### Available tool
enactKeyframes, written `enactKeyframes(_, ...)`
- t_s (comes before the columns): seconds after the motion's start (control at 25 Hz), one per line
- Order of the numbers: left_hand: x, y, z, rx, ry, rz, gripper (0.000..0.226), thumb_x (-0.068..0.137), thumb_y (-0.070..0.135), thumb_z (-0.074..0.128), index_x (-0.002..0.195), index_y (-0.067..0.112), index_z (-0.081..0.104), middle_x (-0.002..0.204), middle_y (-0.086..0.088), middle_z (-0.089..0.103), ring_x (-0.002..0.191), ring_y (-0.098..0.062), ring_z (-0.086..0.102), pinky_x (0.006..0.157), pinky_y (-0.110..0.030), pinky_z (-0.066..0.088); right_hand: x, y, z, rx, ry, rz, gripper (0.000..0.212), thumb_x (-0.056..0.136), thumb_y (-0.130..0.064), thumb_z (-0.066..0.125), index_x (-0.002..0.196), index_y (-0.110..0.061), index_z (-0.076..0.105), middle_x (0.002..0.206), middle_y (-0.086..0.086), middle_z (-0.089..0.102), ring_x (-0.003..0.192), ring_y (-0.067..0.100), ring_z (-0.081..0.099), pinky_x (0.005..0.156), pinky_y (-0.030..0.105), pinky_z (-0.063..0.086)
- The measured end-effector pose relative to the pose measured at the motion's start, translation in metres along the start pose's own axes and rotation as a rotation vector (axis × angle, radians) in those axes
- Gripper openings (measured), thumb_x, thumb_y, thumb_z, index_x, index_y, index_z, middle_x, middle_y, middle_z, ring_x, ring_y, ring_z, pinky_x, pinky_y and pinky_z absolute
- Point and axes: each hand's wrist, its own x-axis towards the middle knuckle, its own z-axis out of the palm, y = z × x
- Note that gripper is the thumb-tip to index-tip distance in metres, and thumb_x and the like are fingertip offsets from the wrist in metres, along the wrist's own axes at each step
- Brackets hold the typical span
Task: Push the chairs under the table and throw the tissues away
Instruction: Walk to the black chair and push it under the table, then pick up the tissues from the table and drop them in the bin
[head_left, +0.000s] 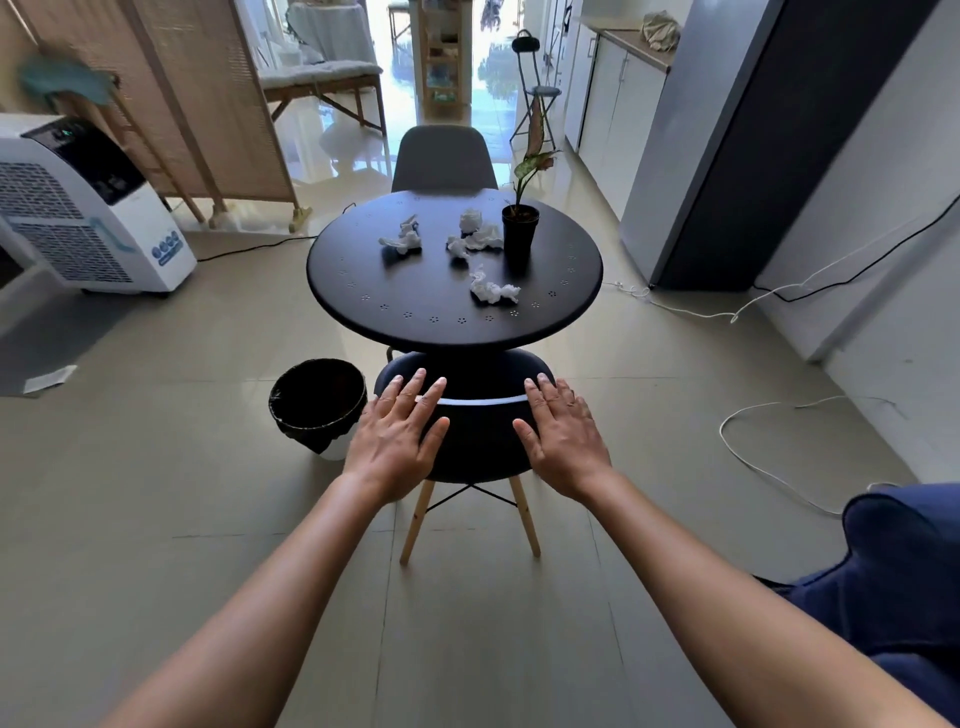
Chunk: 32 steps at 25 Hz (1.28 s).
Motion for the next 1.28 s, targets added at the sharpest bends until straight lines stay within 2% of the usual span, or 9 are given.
enactKeyframes(0.16, -0.055, 0.007, 0.000, -0.021, -0.008, -0.084, 0.053, 0.098, 0.045, 0.027, 0.148, 0.036, 0.009, 0.161, 0.005, 0.005, 0.149, -0.017, 0.001, 0.122, -0.042, 0.005, -0.047, -0.001, 0.007, 0.024, 0.006, 0.039, 0.058, 0.098, -0.044, 0.028, 0.150, -0.024, 0.010, 0.161, -0.001, 0.003, 0.148, 0.018, -0.004, 0.121, 0.040, -0.003)
enactKeyframes(0.48, -0.178, -0.021, 0.034, -0.161, -0.199, -0.393, 0.052, 0.099, 0.043, 0.028, 0.149, 0.032, 0.017, 0.161, 0.002, 0.012, 0.148, -0.020, 0.009, 0.121, -0.041, 0.014, -0.131, -0.001, 0.070, 0.048, -0.212, 0.106, 0.055, 0.098, -0.041, 0.031, 0.147, -0.018, 0.022, 0.159, 0.006, 0.016, 0.147, 0.026, 0.010, 0.121, 0.042, 0.011)
enactKeyframes(0.6, -0.219, -0.061, 0.050, -0.175, -0.297, -0.496, 0.052, 0.099, 0.041, 0.031, 0.148, 0.026, 0.023, 0.159, -0.003, 0.019, 0.146, -0.021, 0.016, 0.121, -0.040, 0.019, -0.138, -0.019, 0.100, 0.081, -0.340, 0.127, 0.053, 0.099, -0.037, 0.034, 0.144, -0.009, 0.030, 0.154, 0.014, 0.028, 0.143, 0.028, 0.021, 0.119, 0.040, 0.020)
enactKeyframes(0.72, -0.250, -0.114, 0.054, -0.171, -0.377, -0.623, 0.051, 0.099, 0.040, 0.032, 0.146, 0.022, 0.028, 0.155, -0.007, 0.027, 0.143, -0.024, 0.025, 0.118, -0.041, 0.026, -0.129, -0.058, 0.132, 0.079, -0.444, 0.109, 0.051, 0.099, -0.036, 0.034, 0.142, -0.006, 0.035, 0.149, 0.014, 0.037, 0.140, 0.027, 0.029, 0.117, 0.038, 0.026)
enactKeyframes(0.88, -0.278, -0.195, 0.052, -0.196, -0.440, -0.746, 0.050, 0.099, 0.040, 0.032, 0.144, 0.018, 0.034, 0.151, -0.012, 0.035, 0.139, -0.029, 0.033, 0.117, -0.038, 0.030, -0.100, -0.135, 0.174, 0.164, -0.488, 0.166, 0.043, 0.099, -0.032, 0.036, 0.127, -0.003, 0.052, 0.134, 0.018, 0.055, 0.125, 0.031, 0.049, 0.105, 0.038, 0.039)
enactKeyframes(1.04, -0.290, -0.268, 0.048, -0.252, -0.500, -0.839, 0.051, 0.099, 0.039, 0.030, 0.143, 0.013, 0.035, 0.150, -0.016, 0.038, 0.138, -0.031, 0.036, 0.116, -0.037, 0.029, -0.071, -0.209, 0.205, 0.272, -0.539, 0.267, 0.038, 0.099, -0.029, 0.037, 0.122, -0.006, 0.057, 0.128, 0.016, 0.059, 0.121, 0.032, 0.052, 0.100, 0.035, 0.041)
enactKeyframes(1.12, -0.286, -0.295, 0.041, -0.301, -0.482, -0.875, 0.051, 0.100, 0.038, 0.030, 0.143, 0.011, 0.036, 0.150, -0.015, 0.037, 0.138, -0.030, 0.035, 0.117, -0.036, 0.028, -0.054, -0.234, 0.213, 0.332, -0.562, 0.300, 0.035, 0.100, -0.030, 0.036, 0.111, -0.008, 0.061, 0.114, 0.013, 0.062, 0.112, 0.028, 0.054, 0.096, 0.034, 0.042)
enactKeyframes(1.2, -0.273, -0.324, 0.034, -0.355, -0.451, -0.905, 0.050, 0.100, 0.037, 0.031, 0.142, 0.011, 0.037, 0.151, -0.014, 0.037, 0.139, -0.028, 0.034, 0.117, -0.035, 0.027, -0.026, -0.257, 0.223, 0.347, -0.568, 0.325, 0.037, 0.100, -0.030, 0.034, 0.098, -0.006, 0.062, 0.097, 0.010, 0.059, 0.102, 0.028, 0.055, 0.085, 0.033, 0.041)
enactKeyframes(1.28, -0.252, -0.356, 0.028, -0.373, -0.429, -0.910, 0.049, 0.100, 0.035, 0.031, 0.141, 0.009, 0.039, 0.150, -0.013, 0.038, 0.140, -0.027, 0.033, 0.117, -0.034, 0.027, 0.009, -0.277, 0.233, 0.346, -0.563, 0.348, 0.041, 0.099, -0.029, 0.034, 0.082, -0.004, 0.060, 0.089, 0.012, 0.057, 0.097, 0.030, 0.057, 0.079, 0.033, 0.040)
